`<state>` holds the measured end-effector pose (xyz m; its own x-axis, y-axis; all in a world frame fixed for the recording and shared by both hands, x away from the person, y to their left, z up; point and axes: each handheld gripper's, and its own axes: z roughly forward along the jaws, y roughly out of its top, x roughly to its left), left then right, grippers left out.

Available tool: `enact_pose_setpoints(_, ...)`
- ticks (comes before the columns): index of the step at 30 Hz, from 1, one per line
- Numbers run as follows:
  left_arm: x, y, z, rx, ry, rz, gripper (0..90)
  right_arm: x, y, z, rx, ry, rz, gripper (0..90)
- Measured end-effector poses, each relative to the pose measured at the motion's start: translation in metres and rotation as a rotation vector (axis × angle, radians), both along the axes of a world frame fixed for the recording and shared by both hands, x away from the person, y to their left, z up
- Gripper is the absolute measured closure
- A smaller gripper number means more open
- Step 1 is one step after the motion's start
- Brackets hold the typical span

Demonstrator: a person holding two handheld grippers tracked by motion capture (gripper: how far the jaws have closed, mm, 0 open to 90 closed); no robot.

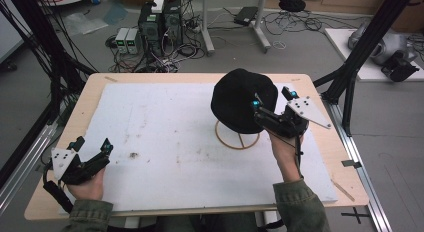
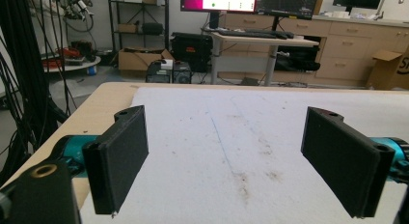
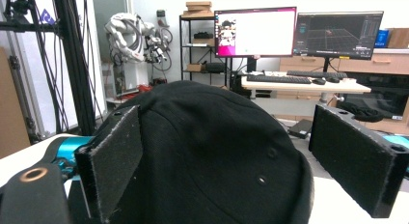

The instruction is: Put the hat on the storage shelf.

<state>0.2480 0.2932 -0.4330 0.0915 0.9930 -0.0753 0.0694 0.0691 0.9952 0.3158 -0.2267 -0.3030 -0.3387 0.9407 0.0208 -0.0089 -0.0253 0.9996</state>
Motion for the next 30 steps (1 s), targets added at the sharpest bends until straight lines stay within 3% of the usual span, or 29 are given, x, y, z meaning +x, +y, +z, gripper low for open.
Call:
enact_pose_setpoints(6,0.001,0.0,0.0,-0.005,-0.003,0.003,17.0,-0.004,-0.012,-0.009,0.002,-0.024,-0.019,11.6)
enact_pose_setpoints(21,0.001,0.003,0.0,-0.016,-0.008,0.012,17.0,-0.016,-0.033,-0.036,0.012,0.001,-0.089,11.7)
enact_pose_setpoints(30,0.001,0.003,0.0,-0.026,-0.013,0.014,17.0,-0.021,-0.047,-0.053,0.002,-0.033,-0.126,11.9)
